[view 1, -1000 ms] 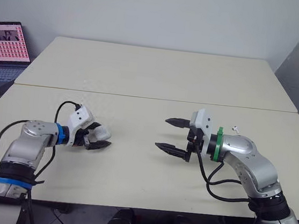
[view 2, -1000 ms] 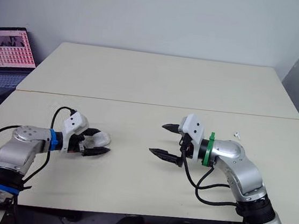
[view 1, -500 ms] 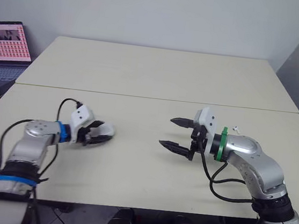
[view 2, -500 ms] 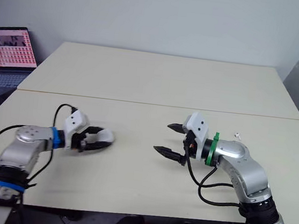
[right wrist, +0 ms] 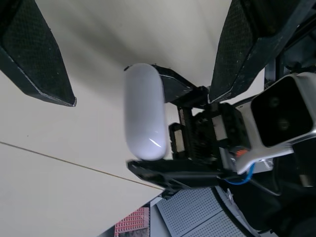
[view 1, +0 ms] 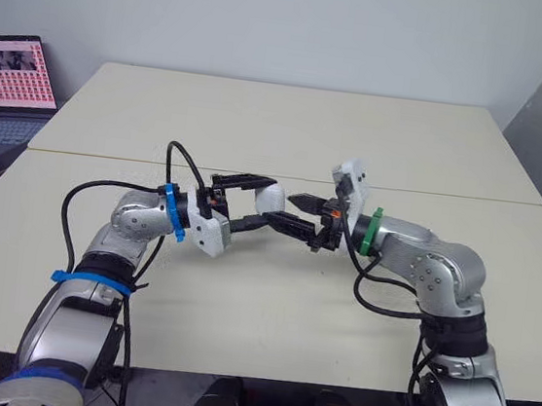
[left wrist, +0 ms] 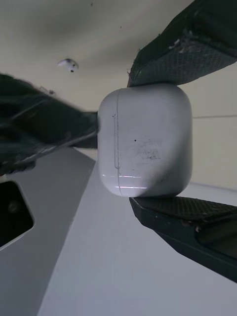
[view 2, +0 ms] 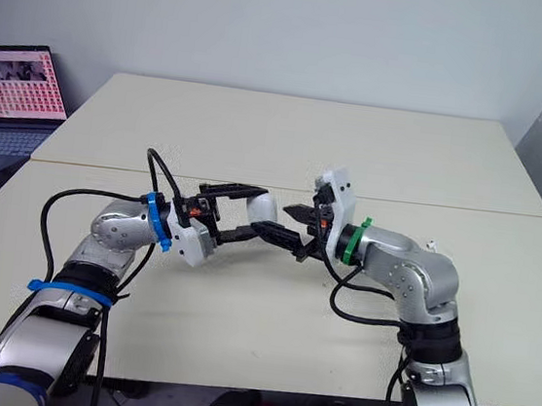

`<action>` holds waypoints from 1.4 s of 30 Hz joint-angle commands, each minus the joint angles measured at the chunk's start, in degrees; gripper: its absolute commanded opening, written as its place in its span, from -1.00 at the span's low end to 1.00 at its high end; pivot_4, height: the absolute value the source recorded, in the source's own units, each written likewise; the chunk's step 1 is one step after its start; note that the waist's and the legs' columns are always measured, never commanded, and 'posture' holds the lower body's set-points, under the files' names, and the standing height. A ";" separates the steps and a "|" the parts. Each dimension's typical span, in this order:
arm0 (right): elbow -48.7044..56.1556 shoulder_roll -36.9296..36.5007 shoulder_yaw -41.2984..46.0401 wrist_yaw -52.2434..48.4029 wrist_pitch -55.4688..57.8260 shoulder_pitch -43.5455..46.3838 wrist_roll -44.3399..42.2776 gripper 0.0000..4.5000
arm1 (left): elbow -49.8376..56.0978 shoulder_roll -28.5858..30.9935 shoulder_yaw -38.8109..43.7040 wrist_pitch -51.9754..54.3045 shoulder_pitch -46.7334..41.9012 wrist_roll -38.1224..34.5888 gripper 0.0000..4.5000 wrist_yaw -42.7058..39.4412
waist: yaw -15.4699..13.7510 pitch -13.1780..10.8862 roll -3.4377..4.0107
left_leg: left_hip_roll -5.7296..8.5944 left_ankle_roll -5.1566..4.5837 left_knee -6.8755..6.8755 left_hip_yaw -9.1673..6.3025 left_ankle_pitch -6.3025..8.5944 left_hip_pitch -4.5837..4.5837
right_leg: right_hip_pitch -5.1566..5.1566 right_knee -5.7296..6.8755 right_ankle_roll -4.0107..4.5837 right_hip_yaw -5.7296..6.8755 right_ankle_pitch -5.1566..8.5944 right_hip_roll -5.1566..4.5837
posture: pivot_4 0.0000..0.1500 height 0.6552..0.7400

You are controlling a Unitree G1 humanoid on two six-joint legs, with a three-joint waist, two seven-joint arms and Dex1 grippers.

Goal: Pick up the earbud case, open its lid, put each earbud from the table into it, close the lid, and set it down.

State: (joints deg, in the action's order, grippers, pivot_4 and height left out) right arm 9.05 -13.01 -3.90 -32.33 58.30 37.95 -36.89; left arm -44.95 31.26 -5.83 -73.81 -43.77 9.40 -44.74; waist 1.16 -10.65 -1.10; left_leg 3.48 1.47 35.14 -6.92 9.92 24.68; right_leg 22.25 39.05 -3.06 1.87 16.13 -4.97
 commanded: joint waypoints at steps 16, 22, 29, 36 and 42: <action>-3.51 4.93 0.00 1.28 -2.80 3.15 0.94 -0.39 | -2.13 1.17 -3.78 -5.59 -2.17 6.34 0.24 13.33 | 0.70 0.00 0.00 | -0.02 -0.01 0.00 -0.03 0.00 0.00 | 0.01 0.03 -0.03 0.05 0.00 0.06 | 1.00 1.00; -4.22 5.26 1.14 1.52 -2.81 3.93 0.47 -0.55 | -2.17 1.49 -4.97 -5.45 -2.49 6.80 0.24 14.91 | 0.69 0.00 0.00 | -0.02 -0.01 0.00 -0.04 -0.01 0.00 | 0.01 0.03 -0.03 0.05 0.00 0.06 | 1.00 1.00; -6.51 3.52 2.30 1.70 -6.34 4.25 2.96 -0.63 | -0.95 2.61 -9.28 -1.43 -2.77 -2.96 0.96 10.33 | 0.66 0.00 0.00 | -0.02 0.00 0.00 -0.04 -0.01 0.00 | -0.01 0.03 -0.03 0.05 0.00 0.06 | 1.00 1.00; -10.64 -4.57 -4.06 -0.97 -17.60 3.86 15.05 -0.63 | 13.86 5.78 -12.50 29.64 -2.75 -25.28 1.00 -12.51 | 0.85 -0.01 0.02 | -0.05 0.00 0.00 -0.02 -0.01 0.00 | 0.01 0.02 -0.02 0.00 0.00 0.07 | 1.00 1.00; -8.77 -10.62 -14.75 -7.68 -27.99 4.39 25.82 -0.63 | 18.80 5.06 -11.39 53.43 -6.49 -27.03 0.83 -23.20 | 1.71 -0.02 0.03 | -0.05 -0.01 0.00 0.02 -0.01 0.00 | 0.00 -0.01 -0.05 0.03 0.02 0.21 | 1.00 1.00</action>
State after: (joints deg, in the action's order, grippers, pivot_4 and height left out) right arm -2.57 -23.00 -16.87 -37.96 33.34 41.23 -13.10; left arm -28.49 36.36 -18.14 -23.85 -48.34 -16.72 -65.86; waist 2.87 -10.67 -1.07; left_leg 3.43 1.46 35.13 -6.91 9.91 24.68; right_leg 22.26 39.04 -3.11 1.90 16.14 -4.72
